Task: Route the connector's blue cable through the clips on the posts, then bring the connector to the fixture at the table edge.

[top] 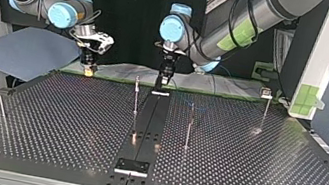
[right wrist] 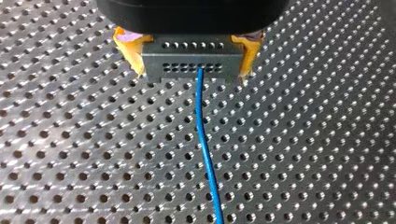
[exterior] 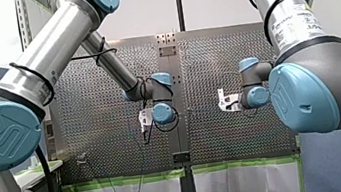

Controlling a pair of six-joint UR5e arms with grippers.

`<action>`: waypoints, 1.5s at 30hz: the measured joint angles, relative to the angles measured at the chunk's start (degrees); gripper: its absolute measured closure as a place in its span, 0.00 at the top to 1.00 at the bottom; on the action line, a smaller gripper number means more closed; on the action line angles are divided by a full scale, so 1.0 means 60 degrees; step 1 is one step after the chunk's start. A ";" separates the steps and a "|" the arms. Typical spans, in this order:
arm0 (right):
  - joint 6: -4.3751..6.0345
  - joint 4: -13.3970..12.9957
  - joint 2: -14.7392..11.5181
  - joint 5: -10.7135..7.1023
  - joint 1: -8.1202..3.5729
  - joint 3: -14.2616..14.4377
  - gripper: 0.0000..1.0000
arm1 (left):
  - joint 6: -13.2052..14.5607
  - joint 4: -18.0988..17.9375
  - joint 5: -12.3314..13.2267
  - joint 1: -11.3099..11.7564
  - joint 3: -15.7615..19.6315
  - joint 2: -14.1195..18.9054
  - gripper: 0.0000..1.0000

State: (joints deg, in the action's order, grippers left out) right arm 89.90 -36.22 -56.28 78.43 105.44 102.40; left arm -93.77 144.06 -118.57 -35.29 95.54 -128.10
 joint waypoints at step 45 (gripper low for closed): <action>-0.0977 0.1449 0.1710 0.1012 0.1192 -0.0941 0.00 | -0.0205 -0.0288 -0.0008 -0.0329 -0.0907 -0.1119 0.04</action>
State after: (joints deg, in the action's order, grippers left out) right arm 84.04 -27.52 -46.02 84.51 112.60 96.75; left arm -95.00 142.33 -118.62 -37.27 90.10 -134.82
